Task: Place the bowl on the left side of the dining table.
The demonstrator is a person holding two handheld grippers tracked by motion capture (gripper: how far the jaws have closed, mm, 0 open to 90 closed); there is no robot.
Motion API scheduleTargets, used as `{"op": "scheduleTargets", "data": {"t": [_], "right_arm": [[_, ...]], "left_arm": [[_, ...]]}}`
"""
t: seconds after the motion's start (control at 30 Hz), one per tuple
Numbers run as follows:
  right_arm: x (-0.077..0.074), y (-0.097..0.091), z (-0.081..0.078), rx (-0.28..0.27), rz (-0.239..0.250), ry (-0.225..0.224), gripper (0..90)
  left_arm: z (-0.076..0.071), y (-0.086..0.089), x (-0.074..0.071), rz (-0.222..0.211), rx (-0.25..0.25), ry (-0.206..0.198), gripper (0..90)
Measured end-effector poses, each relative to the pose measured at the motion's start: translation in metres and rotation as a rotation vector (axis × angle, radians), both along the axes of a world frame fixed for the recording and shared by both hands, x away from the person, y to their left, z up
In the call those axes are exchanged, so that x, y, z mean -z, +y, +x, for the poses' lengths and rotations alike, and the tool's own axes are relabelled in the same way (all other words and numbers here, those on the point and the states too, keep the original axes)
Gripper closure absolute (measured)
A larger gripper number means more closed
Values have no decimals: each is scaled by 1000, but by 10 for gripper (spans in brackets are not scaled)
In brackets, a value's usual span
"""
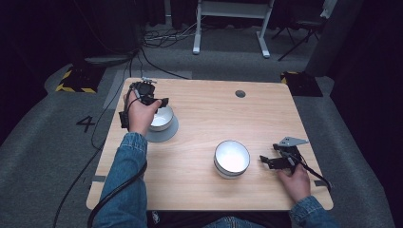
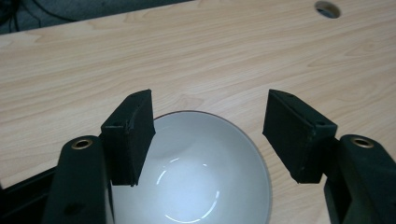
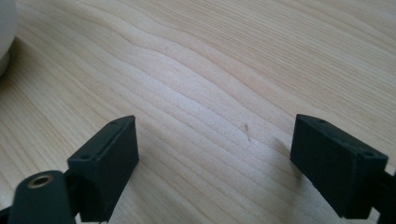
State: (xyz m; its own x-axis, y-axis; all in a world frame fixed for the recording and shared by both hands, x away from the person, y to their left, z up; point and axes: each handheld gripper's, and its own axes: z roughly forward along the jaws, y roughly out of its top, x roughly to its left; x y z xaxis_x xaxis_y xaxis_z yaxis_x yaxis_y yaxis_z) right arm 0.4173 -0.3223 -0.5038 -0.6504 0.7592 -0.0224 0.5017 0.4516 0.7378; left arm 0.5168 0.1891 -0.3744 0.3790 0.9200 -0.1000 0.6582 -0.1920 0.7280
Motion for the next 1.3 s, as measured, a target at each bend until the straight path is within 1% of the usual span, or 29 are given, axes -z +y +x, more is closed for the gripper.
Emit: {"op": "scheduleTargets", "data": {"t": [0.17,0.27,0.3,0.33,0.4,0.43,0.5,0.53,0.57,0.6,0.63,0.67,0.7,0.73,0.8,0.9,0.93,0.97,1.0,1.03,1.07,1.1,1.13,1.17,1.2,1.23,1.27,1.3], "right_arm": [[0,0,0,0,0,0,154],[0,0,0,0,0,1,154],[0,0,0,0,0,1,154],[0,0,0,0,0,1,154],[0,0,0,0,0,1,154],[0,0,0,0,1,1,154],[0,0,0,1,0,0,154],[0,0,0,0,0,1,154],[0,0,0,0,0,1,154],[0,0,0,0,0,1,154],[0,0,0,0,0,1,154],[0,0,0,0,0,1,154],[0,0,0,0,1,1,154],[0,0,0,0,1,1,154],[0,0,0,0,1,1,154],[0,0,0,0,1,1,154],[0,0,0,0,1,1,154],[0,0,0,0,1,1,154],[0,0,0,0,1,1,154],[0,0,0,0,1,1,154],[0,0,0,0,1,2,154],[0,0,0,0,1,2,154],[0,0,0,0,1,1,154],[0,0,0,0,1,1,154],[0,0,0,-1,1,1,154],[0,0,0,-1,1,1,154],[0,0,0,0,1,1,154],[0,0,0,0,1,1,154]], "left_arm": [[-19,-9,-15,32,61,-38,339],[-28,-15,-22,62,114,-66,340],[-33,-17,-24,67,134,-69,341],[-33,-17,-24,67,134,-69,342],[-39,-20,-26,63,153,-79,341],[-44,-22,-28,62,164,-86,341],[-57,-29,-32,74,193,-115,341],[-72,-34,-35,90,247,-136,340],[-72,-34,-35,90,247,-136,341],[-80,-36,-37,89,266,-149,341],[-91,-38,-38,89,294,-163,341],[-91,-38,-38,89,294,-163,341],[-99,-40,-37,73,316,-165,341],[-103,-40,-37,75,330,-166,341],[-113,-42,-33,57,371,-160,342],[-122,-43,-28,51,393,-169,344],[-127,-44,-20,37,426,-169,342],[-127,-44,-20,37,426,-169,342],[-129,-43,-16,22,434,-165,342],[-131,-41,-12,18,435,-176,342],[-136,-38,-5,-34,438,-187,342],[-136,-38,-5,-34,438,-187,344],[-137,-36,-1,-72,440,-186,344],[-137,-37,1,-67,448,-173,352],[-137,-38,2,-23,461,-162,337],[-140,-39,3,-8,462,-165,337],[-142,-40,5,-24,459,-162,338],[-142,-42,6,-25,472,-155,337]]}}
